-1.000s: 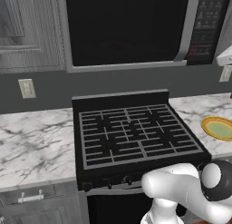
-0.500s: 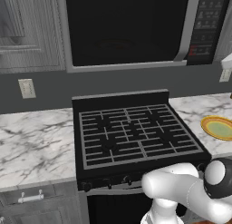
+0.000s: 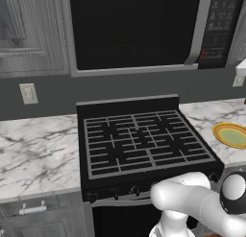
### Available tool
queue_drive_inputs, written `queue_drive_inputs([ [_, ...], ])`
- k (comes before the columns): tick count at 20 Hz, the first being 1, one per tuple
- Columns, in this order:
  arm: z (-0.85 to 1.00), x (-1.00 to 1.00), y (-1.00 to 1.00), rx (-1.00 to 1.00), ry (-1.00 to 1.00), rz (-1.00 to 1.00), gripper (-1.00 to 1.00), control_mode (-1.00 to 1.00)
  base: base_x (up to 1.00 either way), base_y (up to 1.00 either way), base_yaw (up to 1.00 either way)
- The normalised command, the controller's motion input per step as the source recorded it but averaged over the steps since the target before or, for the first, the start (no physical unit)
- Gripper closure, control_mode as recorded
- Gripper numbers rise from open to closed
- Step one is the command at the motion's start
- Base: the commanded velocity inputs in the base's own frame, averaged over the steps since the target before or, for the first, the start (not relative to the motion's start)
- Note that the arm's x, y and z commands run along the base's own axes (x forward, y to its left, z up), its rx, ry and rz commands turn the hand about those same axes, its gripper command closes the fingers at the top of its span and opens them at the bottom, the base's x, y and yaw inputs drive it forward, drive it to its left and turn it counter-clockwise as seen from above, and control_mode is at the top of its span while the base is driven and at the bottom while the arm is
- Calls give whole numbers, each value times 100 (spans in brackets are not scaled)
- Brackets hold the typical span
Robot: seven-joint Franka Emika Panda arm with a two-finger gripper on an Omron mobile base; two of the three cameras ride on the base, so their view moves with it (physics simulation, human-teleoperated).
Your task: Pick the shrimp from the counter and place it in the microwave. Then turn on the microwave.
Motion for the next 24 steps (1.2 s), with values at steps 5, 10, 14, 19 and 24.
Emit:
queue_drive_inputs([
  [5,0,0,0,-2,-25,0,100,-100,0,0,0],
  [10,0,4,0,-3,-15,0,100,-100,0,0,0],
  [14,0,19,0,0,-4,0,100,-100,0,0,0],
  [19,0,23,-8,0,-1,0,100,-100,0,0,0],
  [24,0,25,-15,0,0,0,100,-100,0,0,0],
])
